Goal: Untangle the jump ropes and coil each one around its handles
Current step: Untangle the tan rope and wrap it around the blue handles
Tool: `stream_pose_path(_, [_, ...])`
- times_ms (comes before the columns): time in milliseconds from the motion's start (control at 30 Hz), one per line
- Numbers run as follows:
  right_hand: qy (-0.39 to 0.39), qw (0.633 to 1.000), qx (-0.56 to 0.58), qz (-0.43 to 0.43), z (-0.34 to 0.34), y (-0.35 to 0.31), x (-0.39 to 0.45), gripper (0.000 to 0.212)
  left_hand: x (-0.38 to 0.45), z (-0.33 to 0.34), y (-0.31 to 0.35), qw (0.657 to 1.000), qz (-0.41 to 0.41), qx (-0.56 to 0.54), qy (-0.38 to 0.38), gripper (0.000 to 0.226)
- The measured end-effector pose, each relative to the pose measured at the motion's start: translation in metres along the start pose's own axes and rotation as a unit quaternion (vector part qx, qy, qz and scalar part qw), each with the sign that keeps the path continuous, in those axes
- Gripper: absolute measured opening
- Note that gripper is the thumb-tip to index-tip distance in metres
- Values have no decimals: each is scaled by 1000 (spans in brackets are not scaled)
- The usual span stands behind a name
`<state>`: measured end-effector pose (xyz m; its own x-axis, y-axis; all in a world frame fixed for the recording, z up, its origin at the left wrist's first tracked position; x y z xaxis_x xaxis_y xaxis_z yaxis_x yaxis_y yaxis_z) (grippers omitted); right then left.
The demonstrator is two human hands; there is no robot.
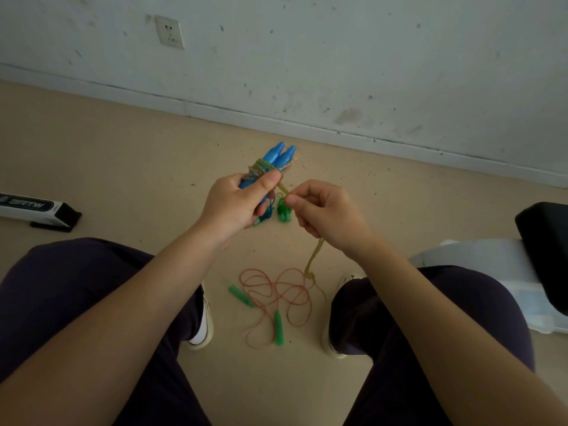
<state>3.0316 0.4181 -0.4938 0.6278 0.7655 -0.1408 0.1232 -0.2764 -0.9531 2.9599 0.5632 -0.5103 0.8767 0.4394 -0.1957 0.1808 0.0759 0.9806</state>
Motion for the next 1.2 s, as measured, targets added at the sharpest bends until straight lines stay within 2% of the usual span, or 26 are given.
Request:
stream_pose_path(100, [-23, 997, -66, -45, 3, -9, -2, 12, 6, -9, -8, 998, -40, 38, 22, 42])
stream_pose_path(200, [-5, 987, -119, -107, -11, -22, -6, 9, 10, -2, -16, 987, -80, 105, -92, 47])
stream_pose_path(300, [11, 972, -181, -152, -24, -27, -8, 6, 1, 12, -22, 955, -116, 171, -214, 45])
stream_pose_path(433, [-30, 962, -221, -158, -12, -23, -8, 10, -10, 21, -24, 913, -156, 230, -298, 51])
stream_pose_path(567, [-38, 974, -173, -143, -11, -21, -8, 5, -21, 35, -21, 893, -152, 217, -365, 54])
stream_pose_path(667, [-16, 986, -129, -105, -13, -14, -5, 5, -17, 35, -14, 902, -117, 223, -351, 56])
stream_pose_path(733, [-22, 989, -112, -91, -11, -11, -3, 4, -16, 34, -12, 906, -100, 231, -341, 56])
stream_pose_path(900, [-51, 995, -36, -76, -10, -8, -1, 15, -16, 31, -11, 901, -70, 264, -336, 54])
stream_pose_path(1033, [-58, 997, -16, -47, -7, -2, 0, 8, -16, 31, -5, 905, -46, 266, -330, 55])
stream_pose_path(1200, [-55, 995, 79, -29, -5, -1, -1, 12, -14, 30, 1, 928, -16, 234, -291, 49])
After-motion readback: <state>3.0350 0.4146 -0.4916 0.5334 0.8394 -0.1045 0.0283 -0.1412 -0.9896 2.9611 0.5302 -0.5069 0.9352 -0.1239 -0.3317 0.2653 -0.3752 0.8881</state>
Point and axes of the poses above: each hand's wrist, its own x-axis towards the middle knuckle, its own z-axis out of the palm, y = z × x, the point moved 7 cm from there along x, towards the middle knuckle, and after that the axes turned 8 degrees about -y, right-handed, at the moved point
